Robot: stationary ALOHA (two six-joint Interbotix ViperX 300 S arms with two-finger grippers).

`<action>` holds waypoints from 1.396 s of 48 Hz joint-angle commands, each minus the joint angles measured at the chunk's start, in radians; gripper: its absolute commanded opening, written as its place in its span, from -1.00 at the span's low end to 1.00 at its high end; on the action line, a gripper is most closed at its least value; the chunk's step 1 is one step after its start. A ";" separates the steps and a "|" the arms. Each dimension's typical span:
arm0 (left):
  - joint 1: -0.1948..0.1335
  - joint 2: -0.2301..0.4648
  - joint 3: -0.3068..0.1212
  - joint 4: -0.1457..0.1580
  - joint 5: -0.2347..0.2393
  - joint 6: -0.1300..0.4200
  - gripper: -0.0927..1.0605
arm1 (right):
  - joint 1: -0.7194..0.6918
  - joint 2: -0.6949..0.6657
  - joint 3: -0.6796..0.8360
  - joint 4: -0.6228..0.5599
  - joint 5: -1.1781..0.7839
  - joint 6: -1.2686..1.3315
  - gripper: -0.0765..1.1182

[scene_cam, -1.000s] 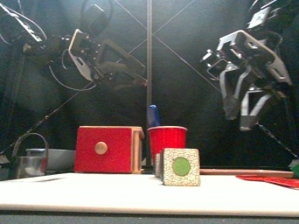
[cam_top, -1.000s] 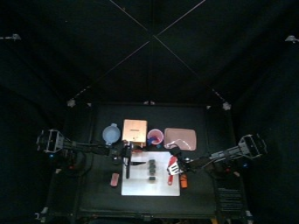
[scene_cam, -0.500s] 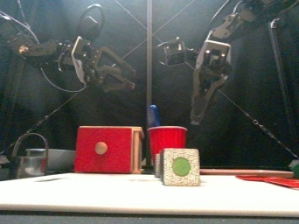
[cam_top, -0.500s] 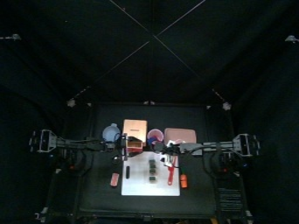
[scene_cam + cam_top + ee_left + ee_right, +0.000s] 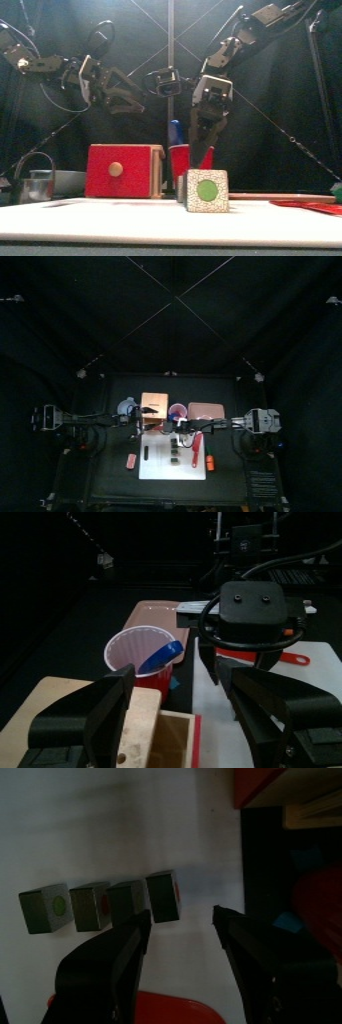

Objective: Place sushi on board then cut the sushi with the knife then place the pieces on the plate
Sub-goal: Place the 4 sushi pieces on the plate

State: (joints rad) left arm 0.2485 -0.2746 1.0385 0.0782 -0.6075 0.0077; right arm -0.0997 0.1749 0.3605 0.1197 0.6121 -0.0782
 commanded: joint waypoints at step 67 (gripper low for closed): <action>0.046 -0.089 0.064 -0.002 -0.009 0.002 0.83 | -0.218 -0.419 0.365 -0.204 0.023 0.765 0.09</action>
State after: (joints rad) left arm 0.2945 -0.3651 1.1290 0.0660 -0.6075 0.0077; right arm -0.2761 -0.2194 0.7164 -0.0261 0.6734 0.5783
